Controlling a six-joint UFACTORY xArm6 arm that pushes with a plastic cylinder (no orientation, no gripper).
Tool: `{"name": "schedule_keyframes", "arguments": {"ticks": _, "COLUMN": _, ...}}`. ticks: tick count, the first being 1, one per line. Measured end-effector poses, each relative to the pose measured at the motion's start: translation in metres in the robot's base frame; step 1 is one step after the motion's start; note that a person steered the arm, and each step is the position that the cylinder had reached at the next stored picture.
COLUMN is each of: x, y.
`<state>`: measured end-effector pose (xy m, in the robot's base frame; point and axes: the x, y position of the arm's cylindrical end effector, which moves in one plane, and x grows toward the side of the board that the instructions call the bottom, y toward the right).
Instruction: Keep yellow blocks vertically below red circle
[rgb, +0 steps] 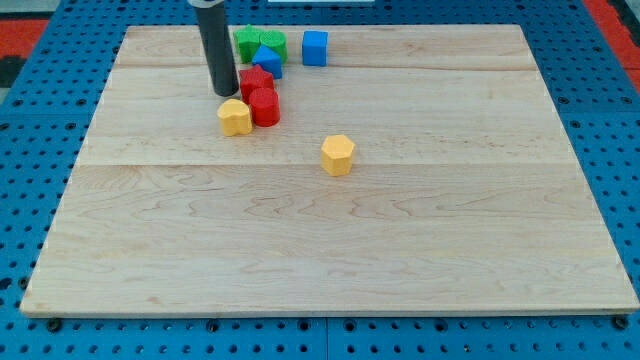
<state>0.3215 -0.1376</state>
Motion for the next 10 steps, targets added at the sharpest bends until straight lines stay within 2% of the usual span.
{"name": "schedule_keyframes", "arguments": {"ticks": 1, "x": 0.001, "y": -0.027}}
{"name": "schedule_keyframes", "arguments": {"ticks": 2, "x": 0.039, "y": -0.029}}
{"name": "schedule_keyframes", "arguments": {"ticks": 3, "x": 0.05, "y": -0.012}}
{"name": "schedule_keyframes", "arguments": {"ticks": 5, "x": 0.125, "y": -0.006}}
{"name": "schedule_keyframes", "arguments": {"ticks": 6, "x": 0.134, "y": -0.019}}
{"name": "schedule_keyframes", "arguments": {"ticks": 8, "x": 0.093, "y": -0.026}}
{"name": "schedule_keyframes", "arguments": {"ticks": 9, "x": 0.047, "y": -0.044}}
{"name": "schedule_keyframes", "arguments": {"ticks": 10, "x": 0.021, "y": -0.022}}
